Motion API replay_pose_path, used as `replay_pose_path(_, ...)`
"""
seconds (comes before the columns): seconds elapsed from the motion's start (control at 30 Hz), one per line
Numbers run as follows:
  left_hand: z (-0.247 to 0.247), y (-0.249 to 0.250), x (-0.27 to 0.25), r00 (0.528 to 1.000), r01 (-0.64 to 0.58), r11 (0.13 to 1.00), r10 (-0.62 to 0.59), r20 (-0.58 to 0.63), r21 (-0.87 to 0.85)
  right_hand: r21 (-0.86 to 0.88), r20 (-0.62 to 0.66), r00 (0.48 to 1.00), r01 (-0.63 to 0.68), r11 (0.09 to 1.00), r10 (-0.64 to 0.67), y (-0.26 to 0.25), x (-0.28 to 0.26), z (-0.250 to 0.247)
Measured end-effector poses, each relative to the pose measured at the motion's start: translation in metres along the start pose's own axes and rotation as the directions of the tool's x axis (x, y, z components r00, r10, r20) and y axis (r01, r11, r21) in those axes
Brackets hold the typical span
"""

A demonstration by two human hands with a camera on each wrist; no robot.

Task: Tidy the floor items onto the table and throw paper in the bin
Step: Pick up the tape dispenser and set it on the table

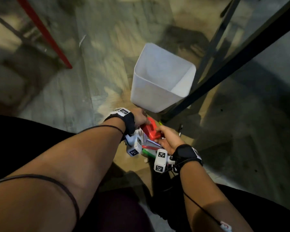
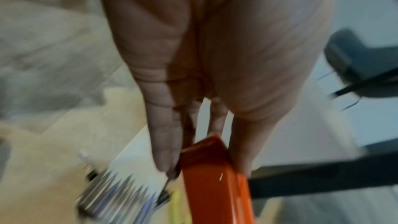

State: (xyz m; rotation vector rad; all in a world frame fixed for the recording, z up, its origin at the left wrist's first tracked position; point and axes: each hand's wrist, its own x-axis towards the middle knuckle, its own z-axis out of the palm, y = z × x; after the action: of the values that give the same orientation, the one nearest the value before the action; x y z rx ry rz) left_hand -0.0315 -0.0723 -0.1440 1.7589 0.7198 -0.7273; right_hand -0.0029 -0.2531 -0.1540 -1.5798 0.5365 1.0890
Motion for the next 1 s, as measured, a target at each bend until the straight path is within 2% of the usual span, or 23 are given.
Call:
replay_pose_path(0.13,-0.055,0.056,-0.078,0.987,-0.078,0.992,0.062,0.151,0.099,-0.008,0.149,0.989,0.005,1.0,-0.003,-0.063,-0.095,0.003)
replay_pose_path(0.2,-0.08,0.09,-0.124,0.978,-0.136,0.987,0.12,0.171,0.086,-0.016,0.221,0.973,0.074,0.997,-0.069,-0.09,-0.141,0.003)
replay_pose_path(0.3,-0.106,0.125,-0.195,0.956,-0.261,0.964,0.252,0.153,0.044,-0.009,0.3,0.921,0.264,0.965,-0.249,-0.118,-0.203,0.001)
replay_pose_path(0.4,-0.113,0.143,-0.254,0.905,-0.409,0.912,0.403,0.135,0.017,0.015,0.345,0.858,0.402,0.916,-0.382,-0.131,-0.263,0.006)
replay_pose_path(0.5,-0.109,0.158,-0.304,0.837,-0.548,0.836,0.548,0.012,0.018,-0.003,0.316,0.8,0.539,0.842,-0.511,-0.138,-0.318,0.011)
replay_pose_path(0.57,-0.102,0.165,-0.334,0.764,-0.64,0.768,0.638,-0.097,0.012,-0.018,0.317,0.75,0.617,0.787,-0.58,-0.141,-0.357,0.007)
replay_pose_path(0.63,-0.094,0.173,-0.362,0.663,-0.738,0.675,0.723,-0.195,-0.007,-0.048,0.33,0.69,0.694,0.718,-0.645,-0.147,-0.395,0.0)
replay_pose_path(0.77,-0.084,0.202,-0.392,0.42,-0.873,0.481,0.826,-0.376,0.083,-0.105,0.225,0.551,0.833,0.543,-0.803,-0.188,-0.44,-0.013)
replay_pose_path(0.83,-0.083,0.217,-0.392,0.306,-0.863,0.457,0.811,-0.499,0.213,-0.149,0.135,0.504,0.861,0.486,-0.853,-0.225,-0.45,-0.017)
replay_pose_path(0.9,-0.08,0.231,-0.388,0.228,-0.775,0.5,0.791,-0.567,0.386,-0.251,0.062,0.505,0.843,0.476,-0.861,-0.265,-0.447,-0.02)
replay_pose_path(1.0,-0.074,0.251,-0.365,0.193,-0.657,0.535,0.801,-0.567,0.532,-0.377,0.034,0.56,0.775,0.508,-0.828,-0.313,-0.428,-0.02)
